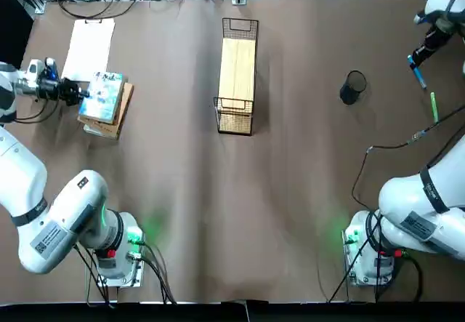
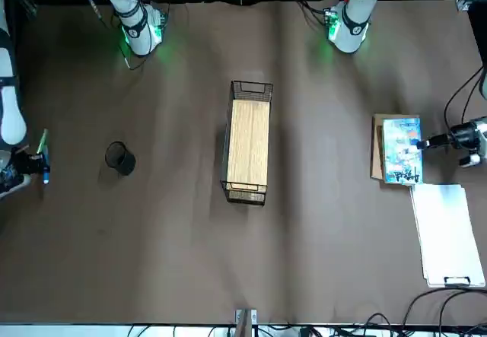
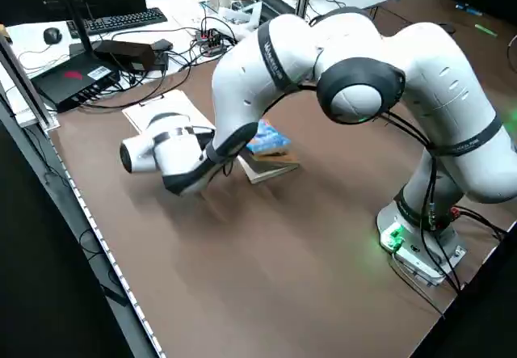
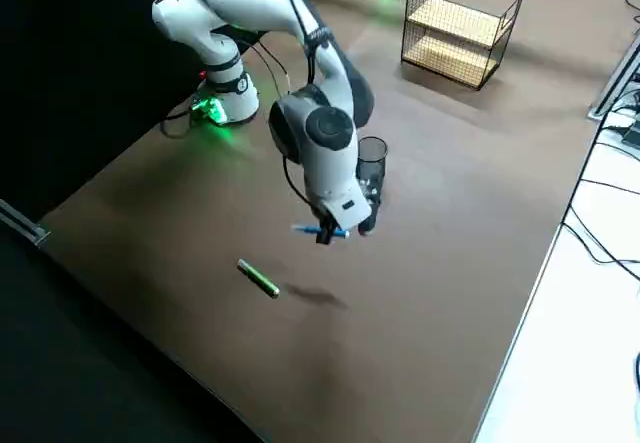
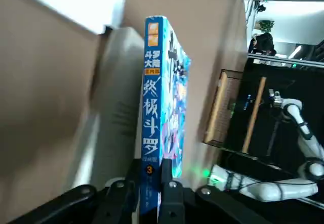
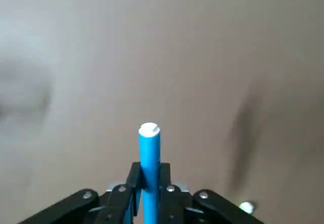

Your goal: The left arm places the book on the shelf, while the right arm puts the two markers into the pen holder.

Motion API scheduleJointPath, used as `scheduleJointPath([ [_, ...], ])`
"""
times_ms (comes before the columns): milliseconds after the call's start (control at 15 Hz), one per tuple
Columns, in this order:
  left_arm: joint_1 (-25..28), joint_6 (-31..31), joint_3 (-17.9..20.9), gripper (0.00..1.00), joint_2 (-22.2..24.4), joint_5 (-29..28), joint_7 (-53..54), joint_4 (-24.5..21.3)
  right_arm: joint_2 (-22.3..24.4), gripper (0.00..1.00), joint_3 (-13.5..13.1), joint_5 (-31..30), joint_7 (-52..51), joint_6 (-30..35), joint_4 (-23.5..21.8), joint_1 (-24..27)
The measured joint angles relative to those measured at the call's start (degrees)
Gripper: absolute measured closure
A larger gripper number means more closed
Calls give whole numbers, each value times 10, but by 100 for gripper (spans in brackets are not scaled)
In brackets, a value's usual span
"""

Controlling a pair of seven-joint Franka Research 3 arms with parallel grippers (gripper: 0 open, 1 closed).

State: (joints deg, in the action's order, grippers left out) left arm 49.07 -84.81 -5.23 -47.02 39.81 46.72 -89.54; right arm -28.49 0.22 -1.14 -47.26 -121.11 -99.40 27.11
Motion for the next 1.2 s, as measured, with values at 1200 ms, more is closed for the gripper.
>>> scheduleJointPath([
  [1200, 55, 94, -208, 80, 47, 78, -213, 44, 45, 82, 43, 352, -293, 302, 22, -1],
])
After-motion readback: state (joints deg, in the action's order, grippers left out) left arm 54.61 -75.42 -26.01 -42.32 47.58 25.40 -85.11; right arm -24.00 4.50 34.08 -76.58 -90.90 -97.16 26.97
